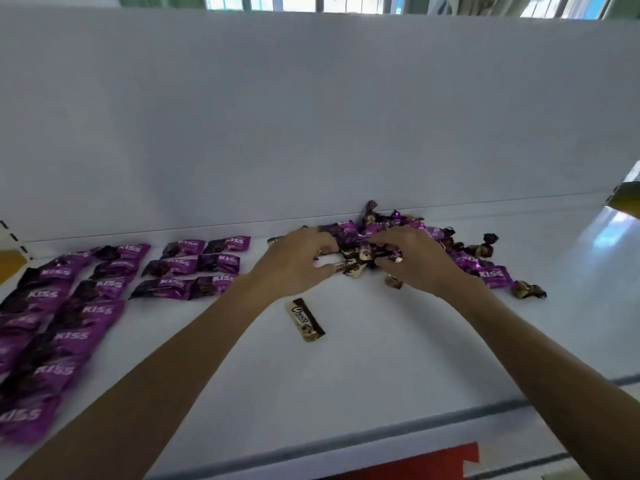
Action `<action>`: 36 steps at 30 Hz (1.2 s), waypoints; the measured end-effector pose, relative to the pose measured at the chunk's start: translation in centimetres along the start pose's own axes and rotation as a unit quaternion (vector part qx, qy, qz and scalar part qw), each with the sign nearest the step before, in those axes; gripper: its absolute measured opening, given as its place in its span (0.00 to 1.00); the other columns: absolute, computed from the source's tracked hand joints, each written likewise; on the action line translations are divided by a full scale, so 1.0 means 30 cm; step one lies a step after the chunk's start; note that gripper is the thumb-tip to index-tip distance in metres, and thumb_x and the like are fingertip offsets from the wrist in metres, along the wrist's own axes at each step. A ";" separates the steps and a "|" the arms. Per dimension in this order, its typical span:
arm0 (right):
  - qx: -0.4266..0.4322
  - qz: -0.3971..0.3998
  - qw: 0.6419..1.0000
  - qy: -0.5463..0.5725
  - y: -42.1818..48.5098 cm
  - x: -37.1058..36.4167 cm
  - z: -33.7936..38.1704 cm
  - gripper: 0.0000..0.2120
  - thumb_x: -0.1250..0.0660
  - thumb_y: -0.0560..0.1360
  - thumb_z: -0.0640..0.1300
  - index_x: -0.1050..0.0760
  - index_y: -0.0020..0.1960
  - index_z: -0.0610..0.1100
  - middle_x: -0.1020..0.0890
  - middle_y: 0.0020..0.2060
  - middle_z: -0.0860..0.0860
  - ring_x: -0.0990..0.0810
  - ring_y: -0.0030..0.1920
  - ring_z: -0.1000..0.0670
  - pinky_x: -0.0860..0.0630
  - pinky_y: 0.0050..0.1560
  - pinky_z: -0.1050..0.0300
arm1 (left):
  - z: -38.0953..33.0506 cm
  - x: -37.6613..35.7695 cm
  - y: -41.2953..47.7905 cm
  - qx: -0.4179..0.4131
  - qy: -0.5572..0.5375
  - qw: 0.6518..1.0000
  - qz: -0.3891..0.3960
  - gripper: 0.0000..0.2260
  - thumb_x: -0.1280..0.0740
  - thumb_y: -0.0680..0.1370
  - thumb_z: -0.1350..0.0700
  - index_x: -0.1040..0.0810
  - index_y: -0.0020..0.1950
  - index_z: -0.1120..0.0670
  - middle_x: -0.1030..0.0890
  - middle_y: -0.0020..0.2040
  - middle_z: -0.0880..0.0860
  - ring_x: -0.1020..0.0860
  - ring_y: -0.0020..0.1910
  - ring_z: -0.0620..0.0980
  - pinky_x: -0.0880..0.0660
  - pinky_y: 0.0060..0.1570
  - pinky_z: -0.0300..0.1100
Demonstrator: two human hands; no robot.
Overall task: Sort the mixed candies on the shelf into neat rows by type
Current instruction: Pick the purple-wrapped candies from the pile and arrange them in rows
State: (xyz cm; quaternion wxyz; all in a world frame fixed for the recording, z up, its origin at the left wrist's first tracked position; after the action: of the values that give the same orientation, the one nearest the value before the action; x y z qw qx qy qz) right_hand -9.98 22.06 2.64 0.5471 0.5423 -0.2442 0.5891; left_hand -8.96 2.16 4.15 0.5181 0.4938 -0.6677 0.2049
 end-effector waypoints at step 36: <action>0.060 0.024 0.995 0.079 -0.181 0.182 -0.555 0.15 0.30 0.70 0.43 0.24 0.57 0.48 0.21 0.49 0.51 0.25 0.47 0.53 0.29 0.51 0.59 | -0.370 -0.379 0.281 0.030 -0.032 0.997 -0.064 0.16 0.46 0.80 0.63 0.33 0.68 0.54 0.32 0.30 0.49 0.34 0.27 0.46 0.28 0.33 0.44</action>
State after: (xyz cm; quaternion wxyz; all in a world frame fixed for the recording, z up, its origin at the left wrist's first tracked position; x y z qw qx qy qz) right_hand -10.22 40.33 1.05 0.5168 0.5195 -0.1776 0.6569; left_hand -11.14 19.56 0.21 0.4933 0.5568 -0.6449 0.1751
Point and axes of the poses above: each hand's wrist, its own y-axis towards the middle knuckle, its own x-axis out of the back of the hand, z = x × y, the point moved 2 cm from there along y, towards the middle knuckle
